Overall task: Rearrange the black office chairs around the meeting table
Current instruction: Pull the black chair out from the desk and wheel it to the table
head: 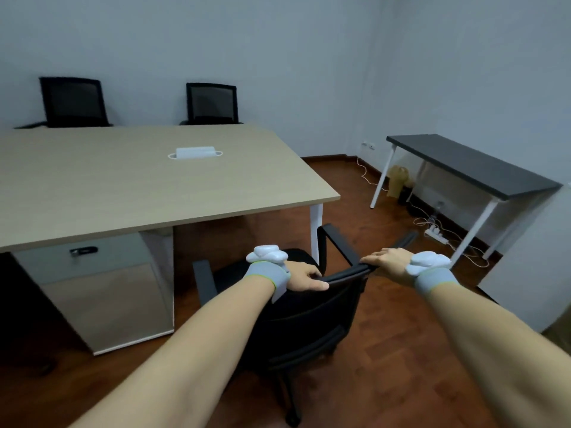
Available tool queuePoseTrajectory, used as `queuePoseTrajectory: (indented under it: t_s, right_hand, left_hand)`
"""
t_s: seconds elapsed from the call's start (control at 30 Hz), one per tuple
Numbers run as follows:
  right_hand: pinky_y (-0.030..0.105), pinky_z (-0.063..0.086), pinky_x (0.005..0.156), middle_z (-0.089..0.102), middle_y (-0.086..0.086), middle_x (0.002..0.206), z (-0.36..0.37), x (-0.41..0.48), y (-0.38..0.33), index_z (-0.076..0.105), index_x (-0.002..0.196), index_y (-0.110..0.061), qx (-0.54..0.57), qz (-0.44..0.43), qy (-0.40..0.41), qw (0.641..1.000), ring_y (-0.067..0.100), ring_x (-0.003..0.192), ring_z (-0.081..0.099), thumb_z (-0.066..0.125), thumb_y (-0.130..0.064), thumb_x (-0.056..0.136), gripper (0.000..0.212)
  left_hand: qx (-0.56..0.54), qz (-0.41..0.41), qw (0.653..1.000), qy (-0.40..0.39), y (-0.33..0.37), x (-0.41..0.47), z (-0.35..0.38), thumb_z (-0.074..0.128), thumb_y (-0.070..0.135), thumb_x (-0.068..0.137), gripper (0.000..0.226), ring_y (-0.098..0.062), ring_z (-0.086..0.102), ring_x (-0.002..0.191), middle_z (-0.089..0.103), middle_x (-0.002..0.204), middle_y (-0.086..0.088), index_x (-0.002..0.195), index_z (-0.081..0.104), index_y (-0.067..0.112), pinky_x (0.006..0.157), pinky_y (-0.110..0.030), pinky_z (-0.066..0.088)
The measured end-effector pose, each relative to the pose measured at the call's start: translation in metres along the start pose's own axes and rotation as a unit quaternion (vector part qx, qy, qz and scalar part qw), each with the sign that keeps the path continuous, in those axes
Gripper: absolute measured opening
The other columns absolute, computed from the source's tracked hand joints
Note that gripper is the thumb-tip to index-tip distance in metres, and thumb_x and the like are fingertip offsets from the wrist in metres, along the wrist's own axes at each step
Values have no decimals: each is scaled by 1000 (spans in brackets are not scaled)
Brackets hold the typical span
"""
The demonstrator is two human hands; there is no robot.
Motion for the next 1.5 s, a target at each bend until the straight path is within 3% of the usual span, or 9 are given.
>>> queuePoseTrajectory:
  t_s: [0.27, 0.47, 0.57, 0.7, 0.83, 1.1, 1.27, 1.5]
  right_hand:
    - [33, 41, 93, 58, 7, 132, -27, 63, -24, 44, 138, -24, -17, -20, 84, 996, 30, 117, 56, 42, -43, 96, 46]
    - [30, 37, 101, 60, 4, 133, -56, 124, -34, 53, 134, -21, 123, -34, 148, 981, 27, 123, 52, 52, -50, 89, 54]
    - [29, 27, 105, 59, 5, 133, -64, 154, -32, 56, 131, -20, 170, -30, 180, 968, 29, 126, 46, 55, -51, 86, 54]
    - [29, 26, 103, 59, 7, 128, -79, 203, -31, 56, 128, -23, 177, -26, 163, 970, 31, 122, 43, 44, -66, 80, 66]
    - [32, 29, 107, 56, 8, 129, -99, 256, -34, 53, 130, -24, 193, -17, 160, 968, 31, 123, 41, 47, -55, 89, 51]
    - [27, 20, 109, 55, 6, 135, -133, 324, -60, 49, 135, -19, 171, -20, 203, 964, 25, 130, 43, 40, -44, 97, 46]
    - [36, 23, 111, 51, 3, 140, -139, 360, -63, 43, 138, -23, 163, -14, 196, 967, 27, 132, 39, 33, -42, 99, 45]
    - [45, 17, 114, 44, 0, 143, -137, 379, -58, 33, 145, -31, 173, 0, 208, 963, 23, 137, 31, 31, -44, 98, 49]
  left_hand:
    - [8, -53, 994, 91, -54, -6, -30, 32, 47, 98, 56, -27, 39, 138, 41, 151, -5, 147, 35, 20, 116, -36, 26]
    - [3, -109, 986, 124, -120, 4, -64, 30, 49, 98, 53, -29, 35, 140, 40, 152, -4, 147, 33, 28, 116, -39, 23]
    - [-8, -109, 986, 122, -154, 16, -82, 31, 52, 96, 54, -26, 32, 142, 36, 155, -1, 146, 32, 33, 117, -38, 21]
    - [-27, -98, 986, 129, -194, 39, -110, 33, 51, 96, 51, -25, 34, 141, 40, 153, 1, 144, 36, 35, 116, -36, 22]
    - [0, -129, 982, 137, -235, 60, -142, 30, 50, 97, 50, -26, 38, 139, 42, 152, 0, 145, 33, 36, 116, -39, 23]
    - [12, -180, 964, 195, -310, 83, -191, 30, 47, 98, 46, -33, 46, 129, 51, 140, -11, 138, 43, 28, 110, -41, 33]
    - [57, -224, 946, 230, -332, 96, -213, 28, 43, 99, 43, -36, 43, 129, 49, 140, -9, 138, 41, 32, 107, -43, 30]
    - [54, -218, 949, 219, -347, 107, -220, 25, 44, 99, 41, -32, 41, 129, 47, 141, -2, 138, 37, 42, 107, -45, 28]
Point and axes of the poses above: each hand's wrist, its own x-axis towards the middle knuckle, its own z-axis out of the palm, y = z × x, the point moved 9 cm from there along x, towards the middle knuckle
